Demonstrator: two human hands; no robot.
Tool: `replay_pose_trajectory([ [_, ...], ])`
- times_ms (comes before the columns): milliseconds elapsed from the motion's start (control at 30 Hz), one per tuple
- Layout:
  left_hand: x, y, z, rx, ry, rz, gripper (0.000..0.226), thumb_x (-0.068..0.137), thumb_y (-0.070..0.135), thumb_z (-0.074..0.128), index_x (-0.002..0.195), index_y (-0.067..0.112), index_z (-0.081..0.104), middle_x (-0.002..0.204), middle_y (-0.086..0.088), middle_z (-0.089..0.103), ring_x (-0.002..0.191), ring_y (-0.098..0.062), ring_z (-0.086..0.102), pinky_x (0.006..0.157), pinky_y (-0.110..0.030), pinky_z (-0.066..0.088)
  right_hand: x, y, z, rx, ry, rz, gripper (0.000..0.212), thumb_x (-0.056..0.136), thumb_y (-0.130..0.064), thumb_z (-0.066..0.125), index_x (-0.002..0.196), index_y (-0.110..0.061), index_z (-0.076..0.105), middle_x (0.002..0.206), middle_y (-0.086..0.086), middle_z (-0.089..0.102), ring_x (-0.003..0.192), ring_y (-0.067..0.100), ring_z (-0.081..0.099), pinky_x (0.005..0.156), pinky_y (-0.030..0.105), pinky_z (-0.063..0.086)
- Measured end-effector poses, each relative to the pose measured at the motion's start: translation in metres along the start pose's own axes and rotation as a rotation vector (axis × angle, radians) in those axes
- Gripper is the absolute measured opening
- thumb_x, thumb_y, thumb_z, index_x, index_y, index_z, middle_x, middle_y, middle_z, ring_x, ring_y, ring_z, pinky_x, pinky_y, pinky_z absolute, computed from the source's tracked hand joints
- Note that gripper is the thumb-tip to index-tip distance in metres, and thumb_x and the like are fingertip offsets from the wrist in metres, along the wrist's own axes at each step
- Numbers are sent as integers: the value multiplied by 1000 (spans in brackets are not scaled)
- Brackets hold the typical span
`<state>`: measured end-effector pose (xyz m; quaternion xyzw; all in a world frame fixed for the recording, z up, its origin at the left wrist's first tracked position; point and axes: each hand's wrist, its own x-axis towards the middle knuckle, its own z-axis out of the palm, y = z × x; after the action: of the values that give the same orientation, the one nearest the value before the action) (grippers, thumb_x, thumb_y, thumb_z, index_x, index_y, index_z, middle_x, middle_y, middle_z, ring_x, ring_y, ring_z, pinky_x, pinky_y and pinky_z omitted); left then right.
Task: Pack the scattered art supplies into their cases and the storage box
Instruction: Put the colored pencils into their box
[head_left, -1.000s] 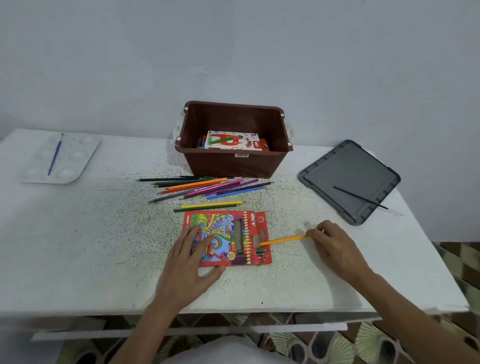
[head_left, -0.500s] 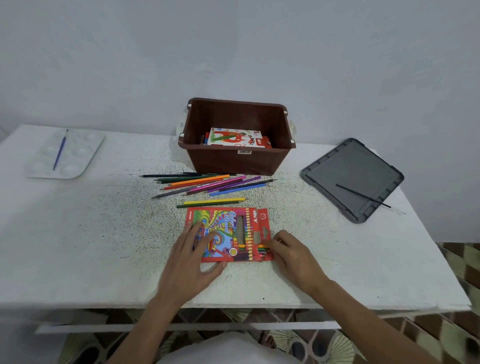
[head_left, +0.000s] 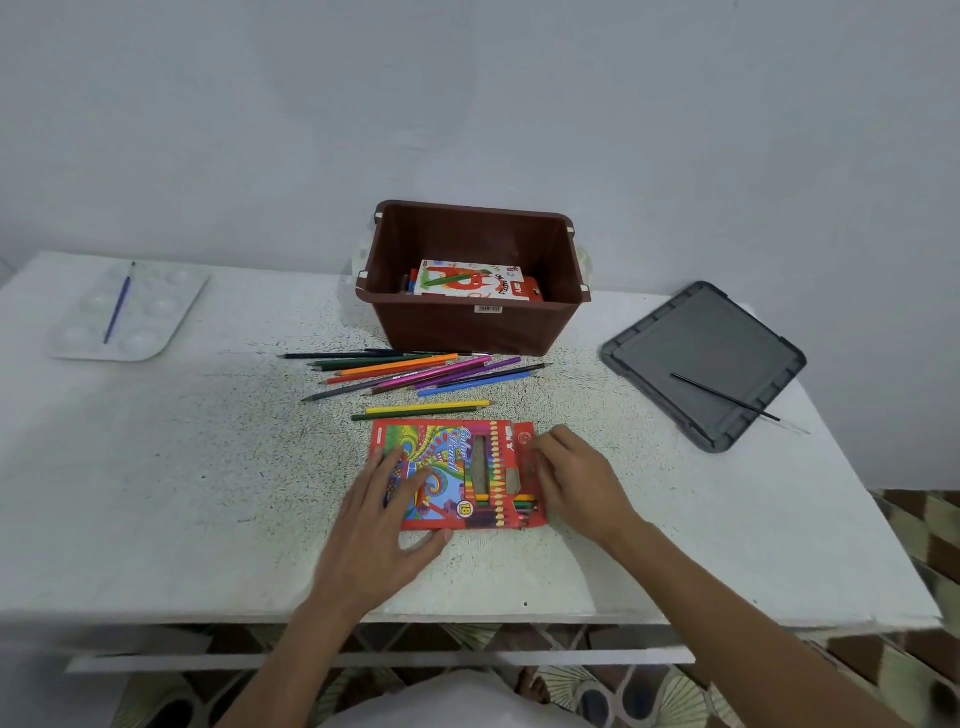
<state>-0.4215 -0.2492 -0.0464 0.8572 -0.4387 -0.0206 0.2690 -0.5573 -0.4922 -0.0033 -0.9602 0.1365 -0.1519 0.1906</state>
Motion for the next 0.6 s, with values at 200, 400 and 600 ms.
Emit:
replay_pose_trajectory([
  [200,0,0,0,-2,13,7,70,82,72,51,140,32,47,160,5,22,150,-14,5,114,-43,25,48,-3,9,-45,25,21,20,99,-21,54,111,-9,65,105,6,61,88,23,61,70,35,52],
  [400,0,1,-1,-3,21,10,69,83,72,52,139,32,48,159,4,23,151,-15,7,114,-43,26,76,-4,16,-93,-69,56,27,102,-20,48,123,-12,62,110,9,61,96,30,61,77,43,53],
  [600,0,-1,1,7,12,8,70,84,74,49,140,32,47,160,4,23,151,-15,7,115,-44,26,88,-3,17,-135,-150,78,30,102,-27,47,128,-22,63,108,8,59,97,29,62,79,42,54],
])
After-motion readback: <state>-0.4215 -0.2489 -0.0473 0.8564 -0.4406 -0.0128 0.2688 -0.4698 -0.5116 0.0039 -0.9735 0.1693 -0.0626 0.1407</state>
